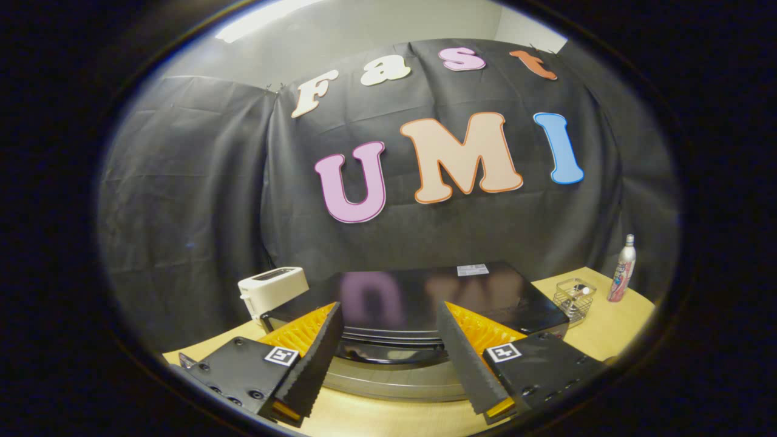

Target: Open the toaster oven, put the food inside, and close the toaster oven door.

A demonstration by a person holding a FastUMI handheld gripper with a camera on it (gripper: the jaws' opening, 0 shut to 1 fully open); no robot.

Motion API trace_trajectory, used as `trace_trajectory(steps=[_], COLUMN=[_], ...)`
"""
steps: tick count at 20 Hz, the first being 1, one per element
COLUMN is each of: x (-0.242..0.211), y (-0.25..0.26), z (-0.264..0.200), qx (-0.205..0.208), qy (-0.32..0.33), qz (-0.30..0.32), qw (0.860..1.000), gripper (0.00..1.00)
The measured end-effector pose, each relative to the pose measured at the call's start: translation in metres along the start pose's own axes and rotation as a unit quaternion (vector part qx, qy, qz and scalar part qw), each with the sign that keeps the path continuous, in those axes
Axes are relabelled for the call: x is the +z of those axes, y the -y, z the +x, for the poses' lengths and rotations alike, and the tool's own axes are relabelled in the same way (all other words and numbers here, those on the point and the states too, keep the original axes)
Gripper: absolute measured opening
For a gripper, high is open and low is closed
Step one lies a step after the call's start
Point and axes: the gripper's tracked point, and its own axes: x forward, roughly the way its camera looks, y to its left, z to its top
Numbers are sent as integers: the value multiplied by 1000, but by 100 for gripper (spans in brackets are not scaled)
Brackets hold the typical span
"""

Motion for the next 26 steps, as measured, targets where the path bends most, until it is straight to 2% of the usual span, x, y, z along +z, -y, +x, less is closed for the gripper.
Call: trace_trajectory(steps=[5, 8, 14, 19, 26], x=[-6, -10, -13, -30, -71], y=[0, 1, -4, -10, -15], z=[2, -4, -30, -70, -119], qx=[-17, -20, -25, -26, -15], qy=[21, 34, 62, 42, -29], qz=[-41, -11, -9, -34, -62], qw=[999, 999, 998, 998, 998], gripper=[96, 96, 96, 95, 95])
